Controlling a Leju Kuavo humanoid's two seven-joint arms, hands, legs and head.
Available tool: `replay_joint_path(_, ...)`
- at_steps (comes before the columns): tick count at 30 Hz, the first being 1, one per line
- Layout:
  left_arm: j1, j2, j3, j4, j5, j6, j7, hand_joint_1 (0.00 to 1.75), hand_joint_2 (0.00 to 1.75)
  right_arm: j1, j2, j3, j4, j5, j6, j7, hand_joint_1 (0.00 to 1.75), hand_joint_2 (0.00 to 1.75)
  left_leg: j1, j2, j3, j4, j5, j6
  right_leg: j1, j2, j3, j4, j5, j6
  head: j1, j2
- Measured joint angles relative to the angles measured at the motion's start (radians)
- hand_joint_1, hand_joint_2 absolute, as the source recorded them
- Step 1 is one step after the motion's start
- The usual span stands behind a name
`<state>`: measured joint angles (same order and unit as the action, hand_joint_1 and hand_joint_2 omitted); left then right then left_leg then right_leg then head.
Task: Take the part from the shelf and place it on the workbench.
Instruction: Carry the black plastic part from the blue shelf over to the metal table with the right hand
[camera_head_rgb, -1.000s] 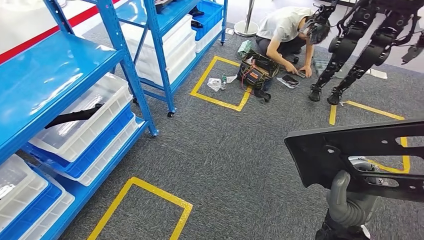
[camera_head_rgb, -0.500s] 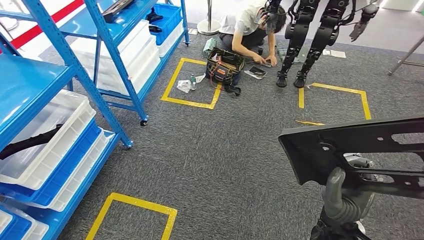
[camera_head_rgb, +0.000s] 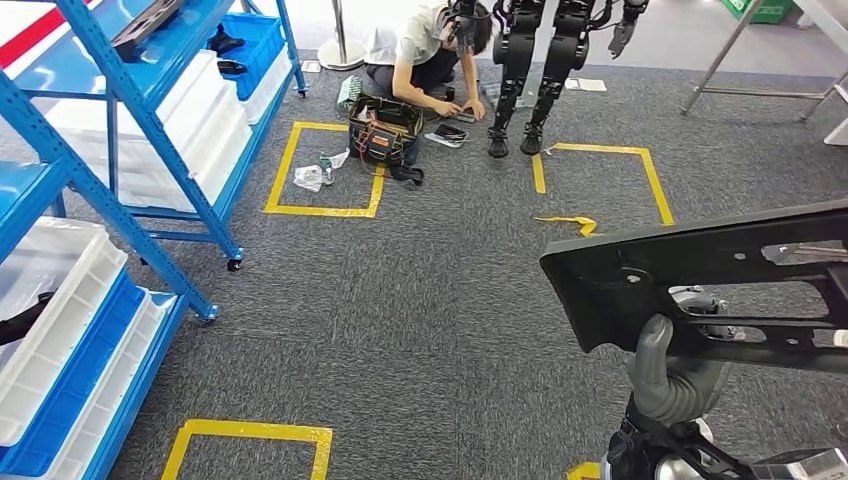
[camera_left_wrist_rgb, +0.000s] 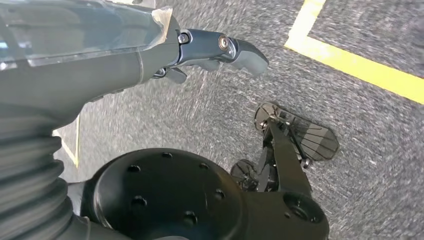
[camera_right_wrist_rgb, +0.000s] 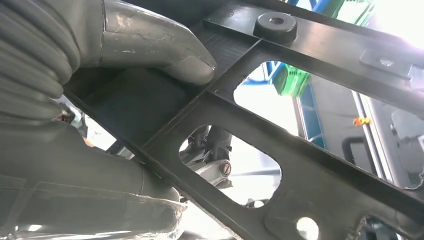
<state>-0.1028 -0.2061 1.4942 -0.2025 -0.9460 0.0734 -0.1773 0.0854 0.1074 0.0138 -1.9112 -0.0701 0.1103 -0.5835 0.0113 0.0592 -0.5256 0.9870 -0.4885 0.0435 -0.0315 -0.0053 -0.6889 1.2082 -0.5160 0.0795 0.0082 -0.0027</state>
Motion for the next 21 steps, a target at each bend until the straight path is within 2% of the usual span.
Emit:
replay_joint_path(1, 0.000, -0.001, 0.000, 0.000, 0.000, -0.001, -0.002, 0.00, 1.75, -0.002, 0.000, 0.000, 0.002, 0.000, 0.000, 0.000, 1.75, 1.75, 0.000, 0.010, 0.004, 0.001, -0.003, -0.005, -0.004, -0.021, 0.042, -0.078, 0.025, 0.010, 0.000, 0.000)
replay_joint_path(2, 0.000, -0.002, 0.000, -0.001, 0.000, -0.001, -0.003, 0.00, 1.75, -0.005, -0.001, 0.001, 0.004, 0.000, 0.000, 0.001, 1.75, 1.75, -0.002, 0.018, 0.006, 0.002, -0.008, -0.012, -0.003, -0.039, 0.079, -0.143, 0.045, 0.014, 0.000, 0.000)
replay_joint_path(3, -0.001, -0.002, 0.000, -0.002, 0.000, -0.001, -0.004, 0.00, 1.75, -0.007, -0.001, 0.002, 0.006, 0.000, 0.000, 0.001, 1.75, 1.75, -0.004, 0.026, 0.009, 0.003, -0.012, -0.018, -0.001, -0.051, 0.105, -0.188, 0.058, 0.012, -0.001, 0.000)
replay_joint_path(4, -0.001, -0.002, 0.000, -0.002, 0.000, -0.002, -0.005, 0.00, 1.75, -0.008, -0.001, 0.002, 0.007, 0.000, 0.000, 0.002, 1.75, 1.75, -0.006, 0.033, 0.012, 0.003, -0.014, -0.024, 0.003, -0.053, 0.113, -0.201, 0.061, 0.004, -0.001, 0.000)
replay_joint_path(6, -0.001, -0.004, 0.000, -0.003, 0.001, -0.002, -0.005, 0.00, 1.75, -0.010, -0.001, 0.003, 0.008, -0.001, 0.000, 0.002, 1.75, 1.75, -0.004, 0.046, 0.019, 0.001, -0.017, -0.034, 0.007, -0.032, 0.111, -0.199, 0.062, -0.017, -0.003, 0.000)
replay_joint_path(7, -0.002, -0.006, 0.000, -0.003, 0.001, -0.002, -0.006, 0.00, 1.75, -0.010, -0.002, 0.003, 0.009, -0.001, 0.000, 0.002, 1.75, 1.75, 0.000, 0.037, 0.019, 0.006, -0.024, -0.039, 0.006, -0.022, 0.110, -0.200, 0.063, -0.025, -0.004, 0.000)
replay_joint_path(8, -0.002, -0.007, 0.000, -0.003, 0.001, -0.002, -0.006, 0.00, 1.75, -0.011, -0.002, 0.003, 0.009, -0.001, 0.000, 0.002, 1.75, 1.75, 0.004, 0.018, 0.011, 0.028, -0.043, -0.043, 0.004, -0.012, 0.110, -0.201, 0.064, -0.034, -0.006, 0.000)
replay_joint_path(10, -0.004, -0.008, 0.000, -0.004, 0.002, -0.004, -0.008, 0.00, 1.75, -0.014, -0.001, 0.004, 0.009, -0.001, 0.000, 0.002, 1.75, 1.75, 0.007, -0.034, -0.039, 0.138, -0.107, -0.045, 0.003, 0.007, 0.111, -0.202, 0.065, -0.048, -0.012, 0.000)
replay_joint_path(11, -0.006, -0.008, 0.000, -0.004, 0.002, -0.006, -0.010, 0.00, 1.75, -0.015, 0.000, 0.005, 0.010, -0.001, 0.000, 0.002, 1.75, 1.75, 0.006, -0.049, -0.075, 0.212, -0.140, -0.044, 0.006, 0.016, 0.111, -0.202, 0.065, -0.053, -0.013, 0.000)
replay_joint_path(12, -0.008, -0.008, 0.000, -0.004, 0.003, -0.007, -0.011, 0.00, 1.75, -0.015, 0.000, 0.006, 0.011, -0.001, 0.000, 0.002, 1.75, 1.75, 0.004, -0.054, -0.105, 0.272, -0.160, -0.041, 0.010, 0.027, 0.112, -0.202, 0.065, -0.055, -0.015, 0.000)
replay_joint_path(13, -0.010, -0.008, 0.000, -0.004, 0.003, -0.008, -0.012, 0.00, 1.75, -0.015, 0.000, 0.006, 0.013, -0.001, 0.000, 0.002, 1.75, 1.75, 0.003, -0.057, -0.123, 0.303, -0.161, -0.038, 0.014, 0.040, 0.114, -0.201, 0.064, -0.056, -0.015, 0.000)
replay_joint_path(14, -0.011, -0.008, 0.000, -0.004, 0.003, -0.008, -0.012, 0.00, 1.75, -0.015, 0.000, 0.006, 0.014, -0.001, 0.000, 0.002, 1.75, 1.75, 0.001, -0.060, -0.123, 0.296, -0.140, -0.033, 0.016, 0.054, 0.116, -0.201, 0.064, -0.056, -0.015, 0.000)
replay_joint_path(15, -0.010, -0.008, 0.000, -0.004, 0.003, -0.008, -0.011, 0.00, 1.75, -0.015, 0.000, 0.006, 0.015, -0.001, 0.000, 0.002, 1.75, 1.75, 0.000, -0.067, -0.106, 0.250, -0.102, -0.026, 0.018, 0.070, 0.119, -0.201, 0.064, -0.056, -0.015, 0.000)
replay_joint_path(17, -0.005, -0.007, 0.001, -0.006, 0.003, -0.008, -0.010, 0.00, 1.75, -0.015, 0.000, 0.006, 0.016, -0.001, -0.001, 0.002, 1.75, 1.75, -0.002, -0.111, -0.055, 0.120, -0.023, -0.011, 0.020, 0.098, 0.122, -0.201, 0.064, -0.056, -0.015, 0.000)
replay_joint_path(18, -0.003, -0.007, 0.001, -0.007, 0.003, -0.008, -0.010, 0.00, 1.75, -0.016, 0.000, 0.006, 0.016, -0.001, -0.001, 0.002, 1.75, 1.75, -0.002, -0.135, -0.037, 0.072, -0.001, -0.005, 0.023, 0.108, 0.121, -0.200, 0.064, -0.055, -0.014, 0.000)
replay_joint_path(19, -0.002, -0.007, 0.001, -0.008, 0.002, -0.009, -0.010, 0.00, 1.75, -0.016, 0.000, 0.006, 0.017, -0.001, -0.002, 0.002, 1.75, 1.75, -0.002, -0.152, -0.026, 0.044, 0.004, -0.004, 0.023, 0.116, 0.117, -0.199, 0.064, -0.054, -0.014, 0.000)
replay_joint_path(20, -0.001, -0.007, 0.001, -0.008, 0.002, -0.010, -0.010, 0.00, 1.75, -0.017, 0.000, 0.006, 0.017, 0.000, -0.004, 0.002, 1.75, 1.75, -0.003, -0.155, -0.023, 0.036, 0.000, -0.005, 0.023, 0.124, 0.113, -0.198, 0.066, -0.051, -0.014, 0.000)
replay_joint_path(21, -0.001, -0.008, 0.001, -0.008, 0.002, -0.010, -0.010, 0.00, 1.75, -0.018, 0.000, 0.006, 0.018, 0.000, -0.005, 0.002, 1.75, 1.75, -0.005, -0.147, -0.021, 0.030, -0.002, -0.006, 0.021, 0.133, 0.107, -0.198, 0.069, -0.047, -0.015, 0.000)
